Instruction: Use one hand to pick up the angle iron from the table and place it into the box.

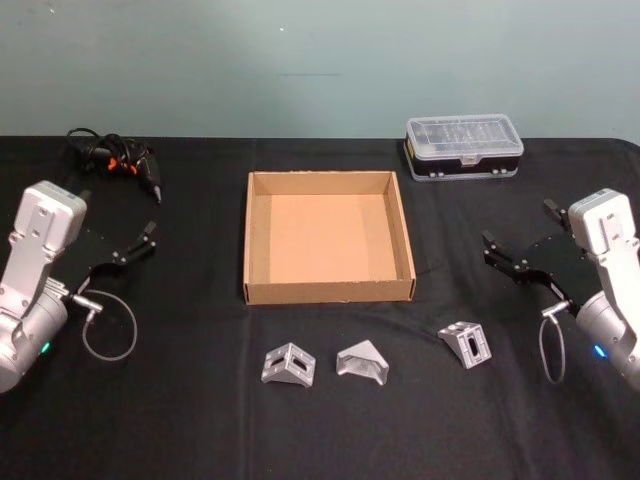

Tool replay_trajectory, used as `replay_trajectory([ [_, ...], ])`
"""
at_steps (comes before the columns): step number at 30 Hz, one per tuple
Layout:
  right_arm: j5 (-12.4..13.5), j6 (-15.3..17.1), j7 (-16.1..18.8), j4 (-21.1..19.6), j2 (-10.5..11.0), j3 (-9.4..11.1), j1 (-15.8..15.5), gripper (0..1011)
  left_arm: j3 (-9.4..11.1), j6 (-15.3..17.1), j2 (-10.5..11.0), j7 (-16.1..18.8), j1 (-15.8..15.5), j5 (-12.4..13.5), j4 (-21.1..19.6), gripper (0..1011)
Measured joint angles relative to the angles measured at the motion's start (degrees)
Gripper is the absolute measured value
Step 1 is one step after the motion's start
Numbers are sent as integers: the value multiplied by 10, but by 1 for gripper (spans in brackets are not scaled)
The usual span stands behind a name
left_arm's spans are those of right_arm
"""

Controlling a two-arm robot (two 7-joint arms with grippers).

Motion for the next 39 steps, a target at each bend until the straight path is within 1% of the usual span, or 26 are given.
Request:
replay_trajectory([
  [32, 0, 0, 0, 0, 0, 0, 0, 1003, 0, 0, 0, 0, 0, 0, 0, 1011],
  [36, 2, 11, 0, -26, 6, 10, -15, 1003, 0, 0, 0, 0, 0, 0, 0, 1011],
  [37, 6, 17, 1, -43, 11, 15, -27, 1003, 0, 0, 0, 0, 0, 0, 0, 1011],
  [39, 12, 25, 4, -61, 16, 20, -41, 1003, 0, 0, 0, 0, 0, 0, 0, 1011],
])
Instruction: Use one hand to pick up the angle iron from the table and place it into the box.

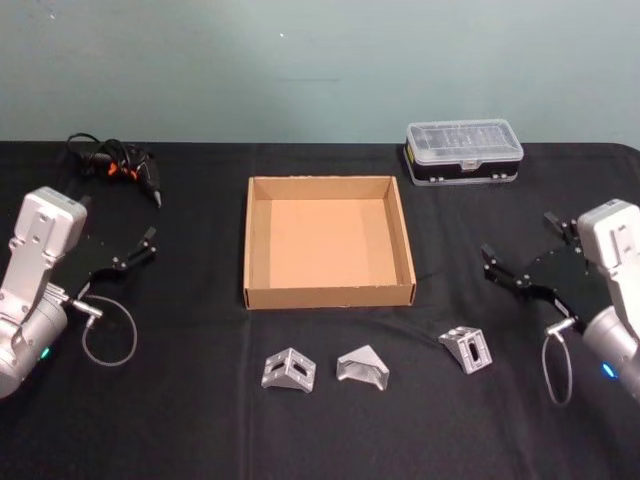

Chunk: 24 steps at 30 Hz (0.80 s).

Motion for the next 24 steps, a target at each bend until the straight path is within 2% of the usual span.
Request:
replay_trajectory([
  [6, 30, 38, 5, -81, 25, 29, -62, 1003, 0, 0, 0, 0, 0, 0, 0, 1011],
  [11, 66, 75, 6, -152, 44, 59, -124, 1003, 0, 0, 0, 0, 0, 0, 0, 1011],
  [12, 74, 88, 6, -174, 49, 66, -142, 1003, 0, 0, 0, 0, 0, 0, 0, 1011],
  [15, 85, 117, 5, -209, 59, 76, -170, 1003, 0, 0, 0, 0, 0, 0, 0, 1011],
  [16, 91, 141, 6, -226, 63, 78, -180, 1003, 0, 0, 0, 0, 0, 0, 0, 1011],
  [17, 91, 141, 6, -226, 63, 78, -180, 1003, 0, 0, 0, 0, 0, 0, 0, 1011],
  [20, 100, 196, 11, -245, 66, 74, -186, 1003, 0, 0, 0, 0, 0, 0, 0, 1011],
  [24, 101, 237, 15, -245, 59, 66, -180, 1003, 0, 0, 0, 0, 0, 0, 0, 1011],
])
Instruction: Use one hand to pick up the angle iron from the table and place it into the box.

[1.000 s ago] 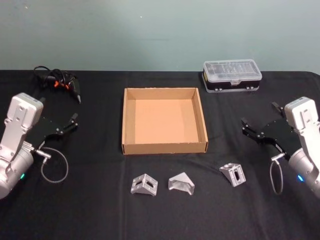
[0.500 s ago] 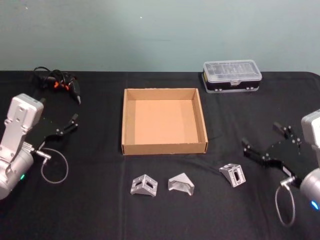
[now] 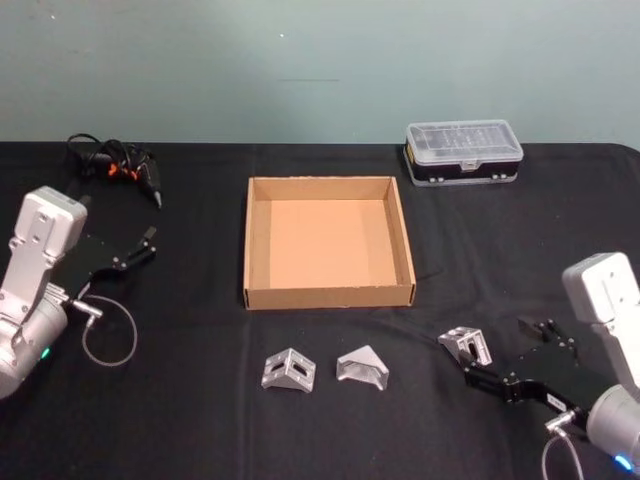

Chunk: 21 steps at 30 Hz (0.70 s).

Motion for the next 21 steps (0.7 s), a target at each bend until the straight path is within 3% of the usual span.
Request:
replay_trajectory([
  [12, -7, 70, 7, 42, -49, -16, 55, 1003, 0, 0, 0, 0, 0, 0, 0, 1011],
  [21, -15, 88, 12, 69, -77, -21, 80, 1003, 0, 0, 0, 0, 0, 0, 0, 1011],
])
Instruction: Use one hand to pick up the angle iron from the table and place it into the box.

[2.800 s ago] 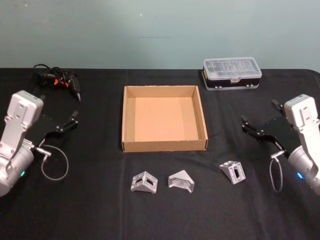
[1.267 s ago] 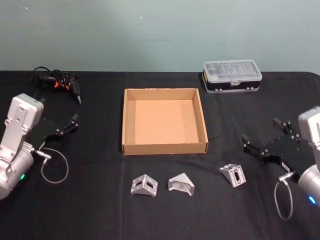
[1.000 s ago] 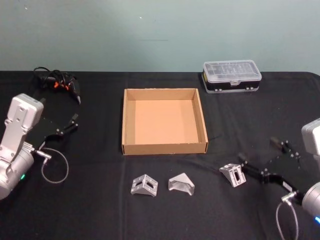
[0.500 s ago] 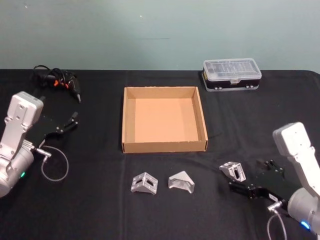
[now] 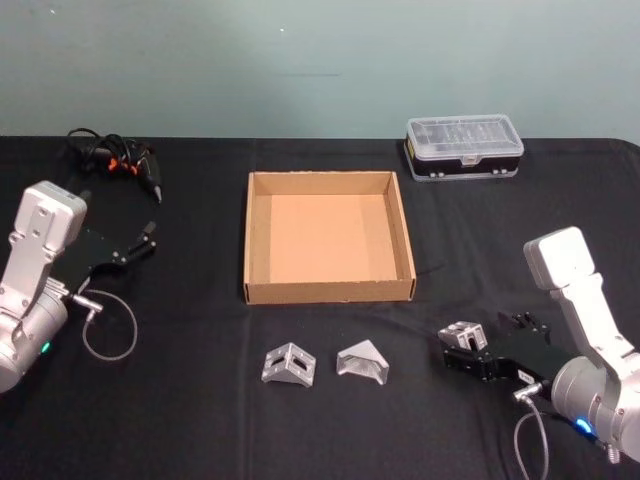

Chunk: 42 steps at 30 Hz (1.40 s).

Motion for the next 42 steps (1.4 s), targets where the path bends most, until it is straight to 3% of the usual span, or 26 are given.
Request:
replay_trajectory([
  [26, -33, -15, 21, 58, -60, 3, 26, 1003, 0, 0, 0, 0, 0, 0, 0, 1011],
  [42, -39, -13, 25, 62, -67, 7, 26, 1003, 0, 0, 0, 0, 0, 0, 0, 1011],
])
